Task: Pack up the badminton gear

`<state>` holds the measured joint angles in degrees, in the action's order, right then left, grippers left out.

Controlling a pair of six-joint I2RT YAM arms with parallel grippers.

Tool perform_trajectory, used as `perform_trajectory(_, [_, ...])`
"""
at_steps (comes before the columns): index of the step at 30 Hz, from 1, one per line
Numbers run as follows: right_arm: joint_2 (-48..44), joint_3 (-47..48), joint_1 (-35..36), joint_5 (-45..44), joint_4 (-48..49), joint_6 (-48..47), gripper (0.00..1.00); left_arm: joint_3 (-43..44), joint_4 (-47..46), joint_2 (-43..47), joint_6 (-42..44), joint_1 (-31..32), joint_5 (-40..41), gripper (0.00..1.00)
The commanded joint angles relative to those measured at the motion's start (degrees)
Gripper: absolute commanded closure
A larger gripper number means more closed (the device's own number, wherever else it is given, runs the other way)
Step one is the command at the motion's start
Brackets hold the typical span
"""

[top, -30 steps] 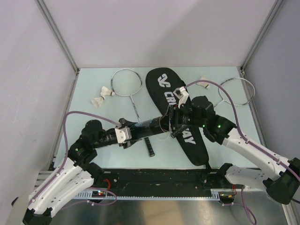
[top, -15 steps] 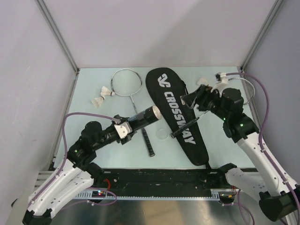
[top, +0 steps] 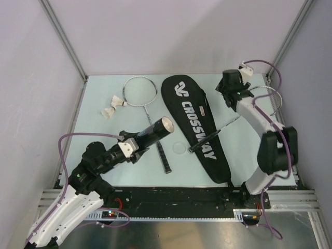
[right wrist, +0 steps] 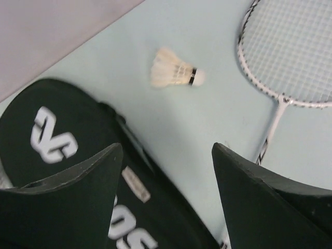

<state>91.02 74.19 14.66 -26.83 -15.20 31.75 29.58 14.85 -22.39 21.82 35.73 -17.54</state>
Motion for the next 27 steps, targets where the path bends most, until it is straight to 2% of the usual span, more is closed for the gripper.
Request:
perform_trajectory(1, [12.28,12.01,-0.43,-12.8,0.04,2.27,0.24,0.02,-2.74,0.43,-2.4,0.09,-2.52,0.65])
perform_trajectory(7, [32.26,37.52,-1.88,-14.32,-12.6,6.2,0.24,-0.16,-3.06,1.41,-2.41,0.29,-2.75,0.65])
perform_trajectory(11, [39.13,45.41,-2.78,-14.13,-14.32,7.17,0.25,-0.41,-3.06,2.28,-2.24,0.29,-1.97,0.65])
perform_trajectory(24, [46.78,49.08,-4.64,-9.92,-15.07,7.63,0.3,0.22,-3.17,1.29,-1.59,0.3,-2.35,0.65])
perform_trajectory(27, [47.25,48.88,-5.12,-8.46,-15.75,7.46,0.35,0.15,-3.16,1.19,-1.49,0.31,-2.34,0.65])
